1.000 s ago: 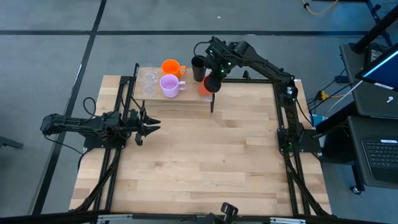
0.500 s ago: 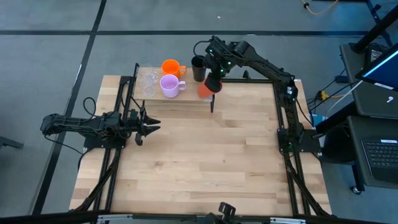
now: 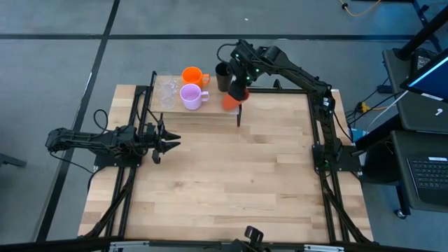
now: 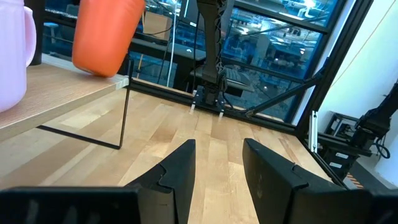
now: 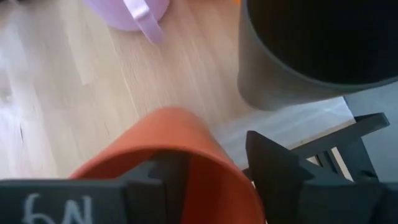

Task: Stack small to large cups/mugs on shelf
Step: Put the orange cup on the shelf, then return to Home Position

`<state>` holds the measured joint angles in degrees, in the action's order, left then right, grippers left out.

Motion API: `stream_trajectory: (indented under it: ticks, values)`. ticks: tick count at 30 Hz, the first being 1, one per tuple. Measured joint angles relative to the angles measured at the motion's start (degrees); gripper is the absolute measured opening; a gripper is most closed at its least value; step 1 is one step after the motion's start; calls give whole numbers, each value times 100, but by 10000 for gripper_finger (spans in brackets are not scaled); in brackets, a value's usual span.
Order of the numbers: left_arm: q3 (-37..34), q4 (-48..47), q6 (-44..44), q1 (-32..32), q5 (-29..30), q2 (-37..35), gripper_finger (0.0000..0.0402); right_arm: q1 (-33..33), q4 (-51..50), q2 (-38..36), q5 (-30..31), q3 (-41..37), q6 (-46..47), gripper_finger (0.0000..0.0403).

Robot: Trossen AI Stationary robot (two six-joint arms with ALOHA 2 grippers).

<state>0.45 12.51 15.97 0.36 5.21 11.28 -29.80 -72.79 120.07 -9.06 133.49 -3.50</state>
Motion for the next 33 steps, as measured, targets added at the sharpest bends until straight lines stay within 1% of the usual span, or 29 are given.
stream_trajectory:
  ticks: [19,23,33]
  values:
    - [0,0,0,-2,0,1,128,2,511,0,-4,0,194,157]
    - [0,0,0,0,2,1,128,2,505,-9,-7,153,187,157]
    - [0,0,0,0,-2,0,128,2,435,-475,22,146,146,157]
